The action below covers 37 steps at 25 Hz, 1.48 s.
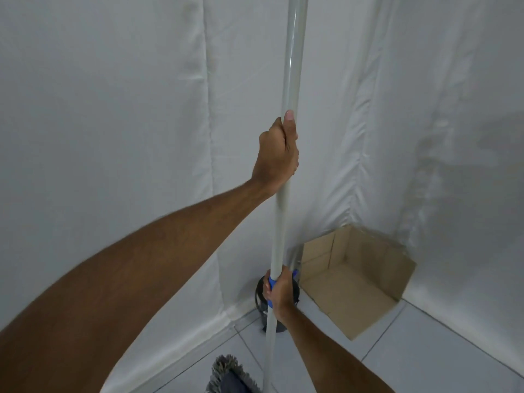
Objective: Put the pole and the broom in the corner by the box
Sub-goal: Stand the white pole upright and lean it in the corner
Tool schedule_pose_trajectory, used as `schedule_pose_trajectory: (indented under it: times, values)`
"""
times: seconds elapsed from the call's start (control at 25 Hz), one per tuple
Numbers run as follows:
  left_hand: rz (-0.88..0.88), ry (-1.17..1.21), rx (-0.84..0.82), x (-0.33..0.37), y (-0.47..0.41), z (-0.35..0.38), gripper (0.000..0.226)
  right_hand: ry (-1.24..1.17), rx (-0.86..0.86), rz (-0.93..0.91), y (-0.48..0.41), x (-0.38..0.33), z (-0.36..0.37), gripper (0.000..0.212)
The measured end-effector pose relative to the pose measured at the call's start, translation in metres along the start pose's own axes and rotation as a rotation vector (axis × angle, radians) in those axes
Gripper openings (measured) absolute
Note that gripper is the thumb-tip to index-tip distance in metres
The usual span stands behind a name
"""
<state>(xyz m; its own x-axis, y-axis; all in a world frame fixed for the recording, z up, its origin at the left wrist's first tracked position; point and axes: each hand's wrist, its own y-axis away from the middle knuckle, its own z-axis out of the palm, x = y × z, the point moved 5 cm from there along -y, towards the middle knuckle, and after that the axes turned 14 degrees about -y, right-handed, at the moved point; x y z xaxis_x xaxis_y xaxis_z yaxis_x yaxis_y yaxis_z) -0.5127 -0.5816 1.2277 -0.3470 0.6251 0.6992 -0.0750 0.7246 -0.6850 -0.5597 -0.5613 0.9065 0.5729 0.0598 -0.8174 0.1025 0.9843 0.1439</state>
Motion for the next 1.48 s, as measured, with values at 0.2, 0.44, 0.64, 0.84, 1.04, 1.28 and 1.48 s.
schedule_pose_trajectory:
  times: [0.2, 0.44, 0.64, 0.84, 1.04, 1.28, 1.48]
  values:
    - [0.083, 0.092, -0.050, -0.031, -0.054, 0.086, 0.047, 0.073, -0.039, -0.006, -0.092, -0.042, -0.049, 0.047]
    - [0.145, 0.122, -0.121, -0.043, -0.114, 0.202, 0.046, 0.111, -0.005, -0.015, -0.192, -0.110, -0.112, 0.053]
    - [0.171, 0.100, -0.121, -0.059, -0.154, 0.321, 0.045, 0.081, -0.022, -0.061, -0.286, -0.162, -0.188, 0.051]
    - [0.119, 0.089, -0.079, -0.079, -0.194, 0.440, 0.044, 0.124, -0.070, -0.032, -0.382, -0.221, -0.273, 0.051]
    - [0.082, 0.087, -0.018, -0.110, -0.248, 0.525, 0.048, 0.165, -0.106, 0.000, -0.466, -0.269, -0.322, 0.057]
    - [0.049, 0.080, 0.039, -0.199, -0.311, 0.610, 0.046, 0.263, -0.133, 0.075, -0.594, -0.286, -0.365, 0.057]
    - [0.047, 0.086, 0.033, -0.266, -0.371, 0.666, 0.041, 0.263, -0.204, 0.171, -0.699, -0.298, -0.379, 0.052]
